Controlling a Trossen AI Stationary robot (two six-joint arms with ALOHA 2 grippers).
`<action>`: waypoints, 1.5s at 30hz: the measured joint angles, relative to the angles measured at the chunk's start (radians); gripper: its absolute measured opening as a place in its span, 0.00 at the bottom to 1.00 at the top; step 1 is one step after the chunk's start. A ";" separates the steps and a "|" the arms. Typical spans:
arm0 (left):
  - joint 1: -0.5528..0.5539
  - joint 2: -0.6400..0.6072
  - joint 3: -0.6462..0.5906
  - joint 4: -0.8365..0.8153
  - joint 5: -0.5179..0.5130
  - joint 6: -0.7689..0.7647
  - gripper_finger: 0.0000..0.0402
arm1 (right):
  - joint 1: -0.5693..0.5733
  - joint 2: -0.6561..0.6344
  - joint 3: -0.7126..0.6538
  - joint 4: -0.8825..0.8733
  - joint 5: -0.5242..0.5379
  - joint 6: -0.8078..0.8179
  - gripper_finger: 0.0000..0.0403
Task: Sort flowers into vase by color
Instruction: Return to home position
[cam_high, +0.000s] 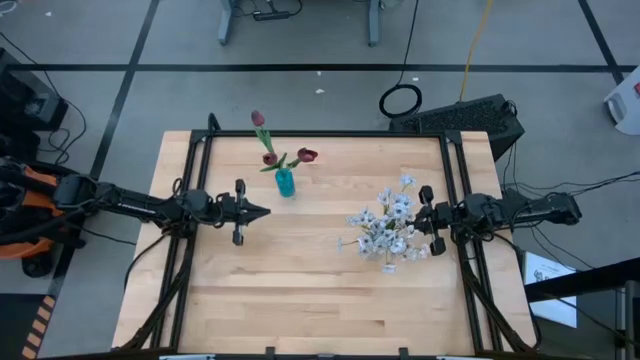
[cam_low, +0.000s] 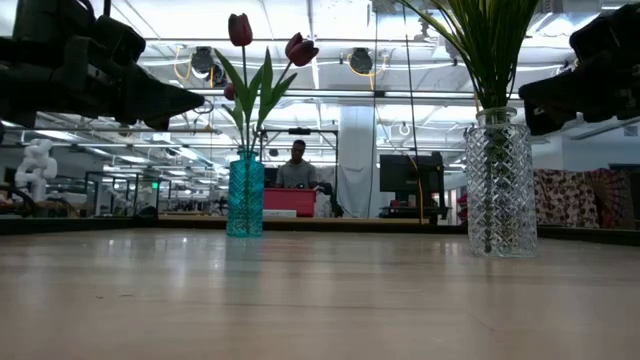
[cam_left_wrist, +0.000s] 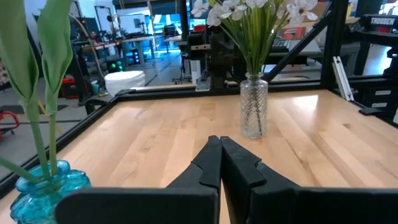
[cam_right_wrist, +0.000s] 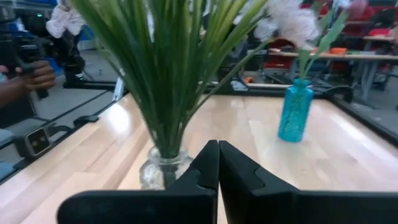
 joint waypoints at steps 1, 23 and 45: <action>0.001 0.000 0.000 -0.001 0.001 0.000 0.02 | -0.002 -0.011 0.000 -0.007 0.008 -0.005 0.00; 0.018 -0.006 -0.001 -0.003 0.035 -0.017 0.01 | -0.003 -0.056 0.000 -0.016 -0.032 -0.029 0.00; 0.008 -0.171 -0.001 -0.173 -0.047 -0.097 0.00 | -0.003 -0.011 0.000 -0.017 -0.001 -0.015 0.00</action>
